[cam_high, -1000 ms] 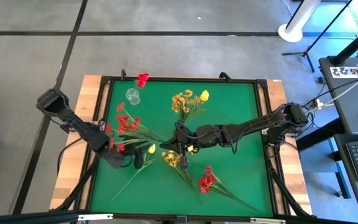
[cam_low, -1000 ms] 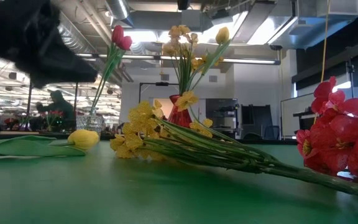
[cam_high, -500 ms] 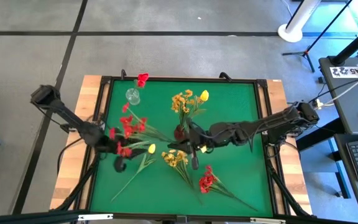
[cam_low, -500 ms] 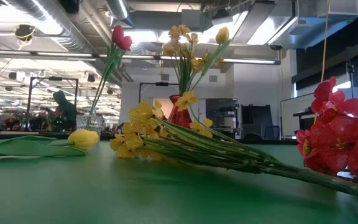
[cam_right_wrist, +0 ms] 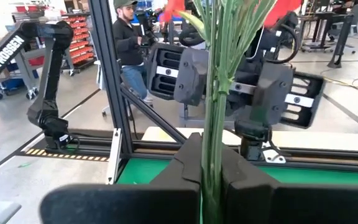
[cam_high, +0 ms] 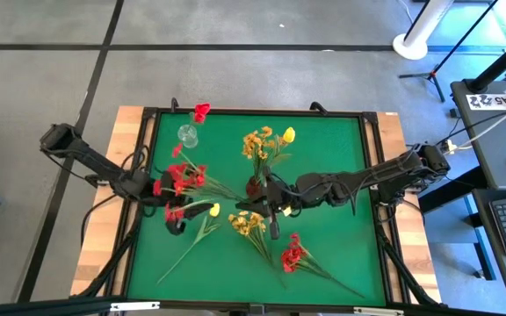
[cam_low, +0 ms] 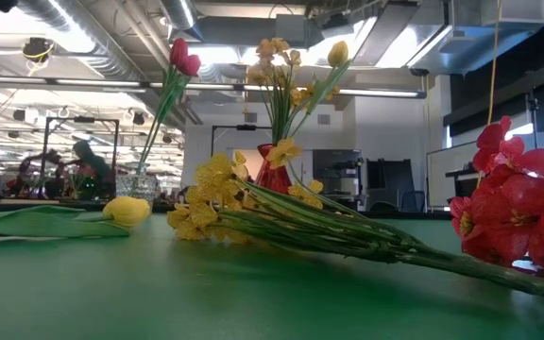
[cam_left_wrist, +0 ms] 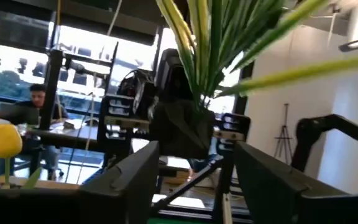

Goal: Sort flowers into vase by color
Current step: Put the left red flowers into the transparent vase

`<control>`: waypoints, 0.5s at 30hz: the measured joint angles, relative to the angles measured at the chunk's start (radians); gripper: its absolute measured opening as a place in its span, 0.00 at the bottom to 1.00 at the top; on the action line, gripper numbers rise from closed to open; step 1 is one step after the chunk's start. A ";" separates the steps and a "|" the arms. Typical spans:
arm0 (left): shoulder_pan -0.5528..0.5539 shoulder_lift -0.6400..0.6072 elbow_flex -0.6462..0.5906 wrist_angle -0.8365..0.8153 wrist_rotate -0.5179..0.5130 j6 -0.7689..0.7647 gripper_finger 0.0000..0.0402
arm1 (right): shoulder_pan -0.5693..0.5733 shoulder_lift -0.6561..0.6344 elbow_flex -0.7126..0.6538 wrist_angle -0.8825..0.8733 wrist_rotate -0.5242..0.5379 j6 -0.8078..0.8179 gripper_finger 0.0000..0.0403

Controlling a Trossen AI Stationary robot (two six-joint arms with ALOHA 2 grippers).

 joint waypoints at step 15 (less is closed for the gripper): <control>0.056 0.251 0.256 0.003 0.033 0.109 0.57 | 0.000 0.000 0.000 -0.029 0.000 0.001 0.01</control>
